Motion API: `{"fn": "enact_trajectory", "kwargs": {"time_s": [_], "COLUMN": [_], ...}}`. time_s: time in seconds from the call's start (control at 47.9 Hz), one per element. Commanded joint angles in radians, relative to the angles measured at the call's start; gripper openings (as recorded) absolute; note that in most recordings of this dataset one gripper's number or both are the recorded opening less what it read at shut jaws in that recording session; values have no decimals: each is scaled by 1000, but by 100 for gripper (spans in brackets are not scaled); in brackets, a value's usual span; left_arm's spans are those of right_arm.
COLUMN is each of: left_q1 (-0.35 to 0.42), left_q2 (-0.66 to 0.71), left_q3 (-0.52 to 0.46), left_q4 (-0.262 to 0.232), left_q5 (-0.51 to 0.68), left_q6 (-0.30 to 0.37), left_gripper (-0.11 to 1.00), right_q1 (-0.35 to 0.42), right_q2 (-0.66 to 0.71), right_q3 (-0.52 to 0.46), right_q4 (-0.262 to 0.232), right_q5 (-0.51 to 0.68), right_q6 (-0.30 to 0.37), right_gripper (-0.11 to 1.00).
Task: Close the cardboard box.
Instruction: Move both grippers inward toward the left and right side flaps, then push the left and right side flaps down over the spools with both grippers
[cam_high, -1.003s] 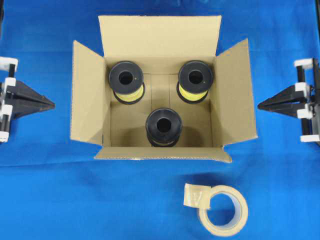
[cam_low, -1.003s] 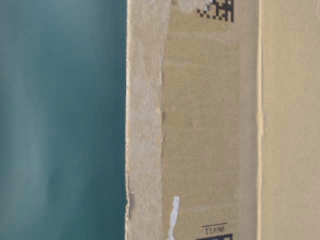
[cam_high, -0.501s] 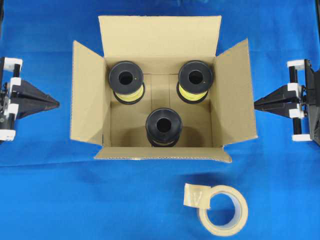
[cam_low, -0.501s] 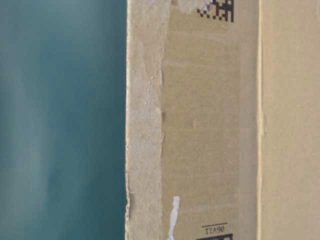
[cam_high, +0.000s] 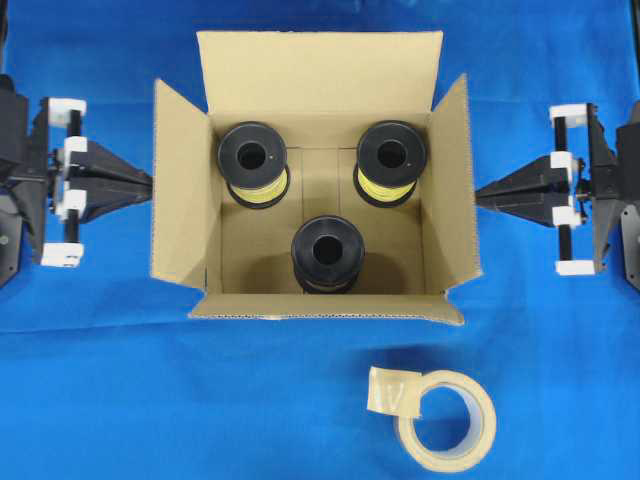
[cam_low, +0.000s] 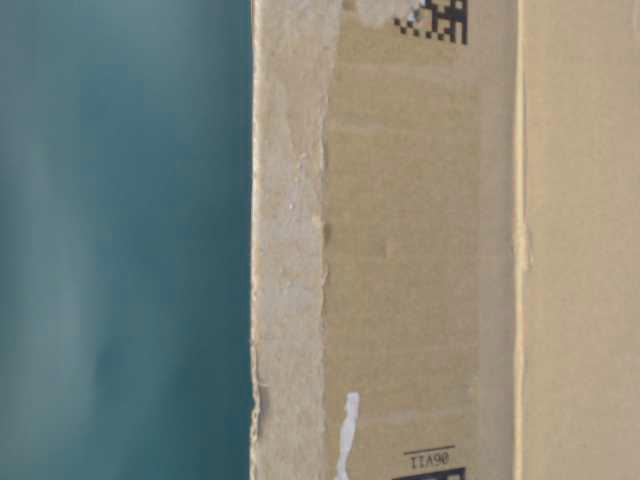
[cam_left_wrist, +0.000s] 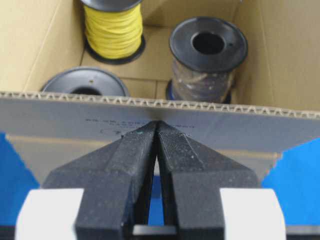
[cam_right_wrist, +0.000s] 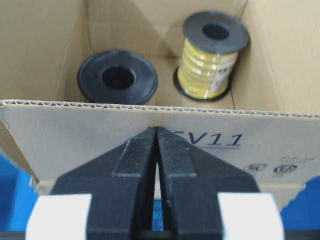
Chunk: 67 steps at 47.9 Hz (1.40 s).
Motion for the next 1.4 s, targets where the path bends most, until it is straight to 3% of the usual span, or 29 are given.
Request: {"fn": "enact_trajectory", "kwargs": {"time_s": [0.0, 0.251, 0.815, 1.17, 1.379], "left_q1": [3, 3, 6, 11, 46], "left_q2": [34, 155, 548, 588, 634], "left_q3": [-34, -74, -245, -268, -345], "left_q4": [-2, -2, -2, -2, -2], "left_q5": [-54, -172, -186, -192, -199], "left_q6": [2, 0, 11, 12, 28], "left_gripper": [0, 0, 0, 0, 0], "right_q1": [-2, -6, -41, -43, -43], "right_q2": [34, 161, 515, 538, 538], "right_q3": [-35, -78, -230, -245, -250], "right_q4": [0, 0, 5, 3, 5], "right_q5": [-54, -138, -149, -138, -137], "right_q6": [-2, -5, -5, -5, -5], "right_gripper": [0, 0, 0, 0, 0]}}
